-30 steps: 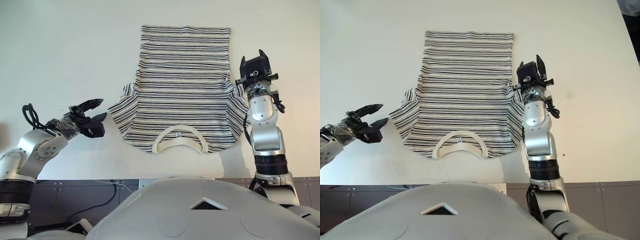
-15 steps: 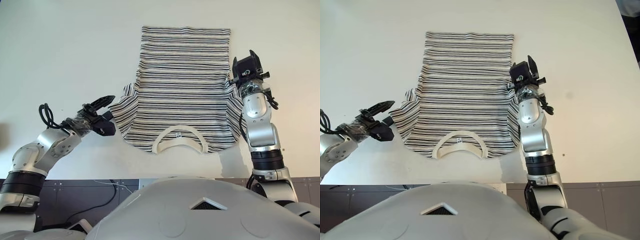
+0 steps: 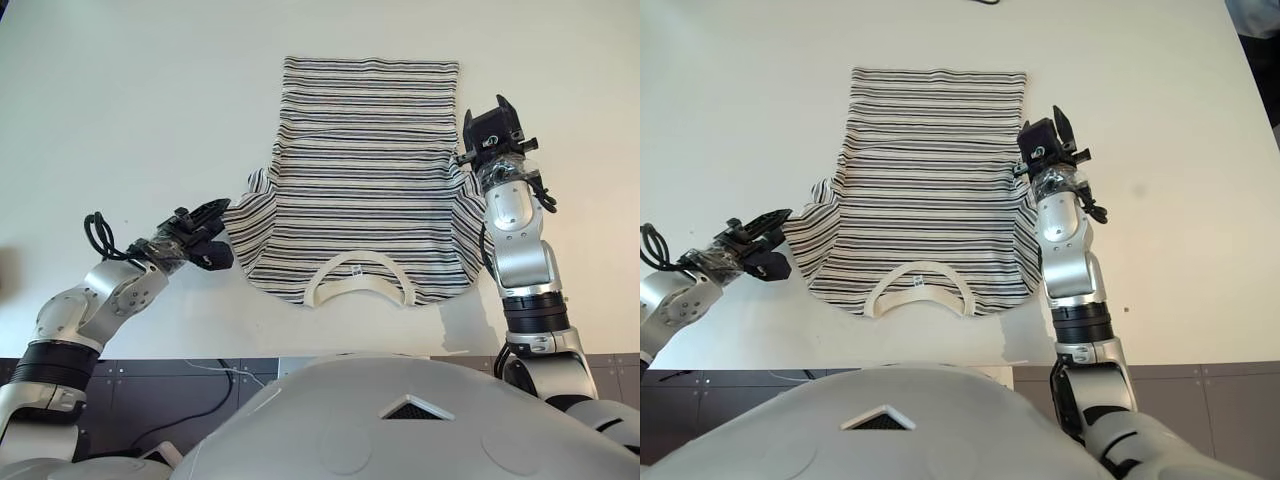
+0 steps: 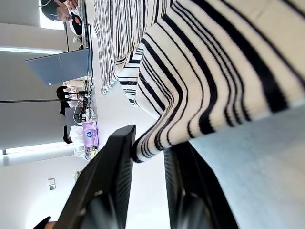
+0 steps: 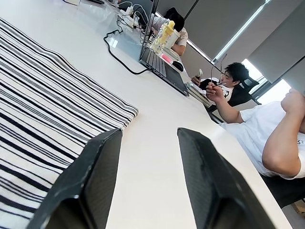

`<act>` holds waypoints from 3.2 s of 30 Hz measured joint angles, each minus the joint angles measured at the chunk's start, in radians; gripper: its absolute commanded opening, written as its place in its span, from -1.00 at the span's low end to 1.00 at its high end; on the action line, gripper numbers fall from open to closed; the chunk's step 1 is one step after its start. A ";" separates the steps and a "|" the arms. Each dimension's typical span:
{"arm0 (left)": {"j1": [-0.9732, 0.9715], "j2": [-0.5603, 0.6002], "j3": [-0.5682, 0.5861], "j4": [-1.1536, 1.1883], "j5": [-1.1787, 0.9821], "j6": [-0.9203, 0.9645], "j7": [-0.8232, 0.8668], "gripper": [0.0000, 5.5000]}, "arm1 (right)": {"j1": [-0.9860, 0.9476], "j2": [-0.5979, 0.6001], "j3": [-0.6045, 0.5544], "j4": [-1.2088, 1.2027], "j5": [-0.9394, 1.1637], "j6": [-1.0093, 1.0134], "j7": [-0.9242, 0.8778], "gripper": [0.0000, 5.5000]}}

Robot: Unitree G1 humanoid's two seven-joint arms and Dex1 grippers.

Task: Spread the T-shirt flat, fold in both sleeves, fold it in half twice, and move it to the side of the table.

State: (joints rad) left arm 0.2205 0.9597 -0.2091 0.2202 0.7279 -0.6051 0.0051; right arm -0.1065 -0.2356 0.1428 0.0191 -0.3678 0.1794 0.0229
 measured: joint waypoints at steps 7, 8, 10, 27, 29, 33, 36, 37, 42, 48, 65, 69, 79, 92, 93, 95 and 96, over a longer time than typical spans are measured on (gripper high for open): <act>0.001 0.033 -0.015 -0.037 0.026 0.019 0.001 -0.96 | 0.000 0.000 0.000 0.001 0.000 0.000 0.001 -0.22; 0.001 0.037 -0.015 -0.042 0.037 0.025 0.002 -0.96 | 0.000 0.000 0.000 0.001 0.000 0.000 0.001 -0.22; 0.006 0.050 -0.015 -0.066 0.075 0.065 0.002 -0.96 | 0.000 0.001 0.000 0.001 0.000 0.000 0.000 -0.22; 0.129 -0.085 0.123 -0.269 -0.018 0.166 0.051 -0.96 | 0.000 0.015 0.001 0.013 0.000 -0.006 -0.011 -0.22; 0.125 -0.108 0.137 -0.286 -0.018 0.167 0.056 -0.96 | 0.000 0.014 0.001 0.013 0.000 -0.007 -0.007 -0.22; 0.119 -0.130 0.138 -0.309 -0.015 0.144 0.062 -0.96 | 0.000 0.008 0.003 0.017 0.000 -0.009 0.008 -0.22; 0.119 -0.151 0.131 -0.334 -0.018 0.092 0.063 -0.96 | 0.000 0.007 0.003 0.018 0.000 -0.009 0.008 -0.22; 0.108 -0.166 0.119 -0.338 -0.029 0.075 0.061 -0.96 | 0.000 0.007 0.005 0.019 0.000 -0.009 0.008 -0.22; 0.016 -0.211 0.052 -0.322 -0.058 0.028 0.009 -0.96 | -0.003 0.008 0.012 0.024 0.000 -0.009 0.009 -0.22; -0.031 -0.232 -0.049 -0.263 -0.105 -0.019 -0.120 -0.96 | -0.032 0.005 0.011 0.034 0.010 -0.009 0.019 -0.22; -0.028 -0.353 0.123 -0.433 -0.280 0.063 -0.119 -0.28 | 0.056 -0.134 -0.020 -0.091 -0.018 -0.040 0.075 -0.22; 0.014 -0.533 0.332 -0.382 -0.376 0.386 0.033 -0.28 | 0.338 -0.413 -0.163 -0.187 -0.153 -0.204 0.073 -0.22; 0.148 -0.786 0.314 -0.450 -0.312 0.522 0.220 -0.28 | 0.476 -0.808 -0.096 -0.033 -0.215 -0.667 0.280 -0.22; 0.122 -0.800 0.284 -0.436 -0.270 0.522 0.245 -0.28 | 0.439 -0.797 -0.044 -0.057 -0.143 -0.719 0.389 -0.22; 0.122 -0.799 0.280 -0.429 -0.266 0.522 0.244 -0.28 | 0.440 -0.792 -0.043 -0.056 -0.149 -0.717 0.382 -0.22; 0.122 -0.793 0.272 -0.420 -0.257 0.521 0.244 -0.28 | 0.440 -0.773 -0.042 -0.064 -0.184 -0.698 0.355 -0.22; 0.122 -0.793 0.270 -0.420 -0.254 0.520 0.244 -0.28 | 0.440 -0.757 -0.042 -0.069 -0.202 -0.684 0.338 -0.22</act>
State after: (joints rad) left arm 0.3430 0.1672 0.0613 -0.1997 0.4743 -0.0847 0.2490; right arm 0.3337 -0.9929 0.1012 -0.0496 -0.5697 -0.5046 0.3608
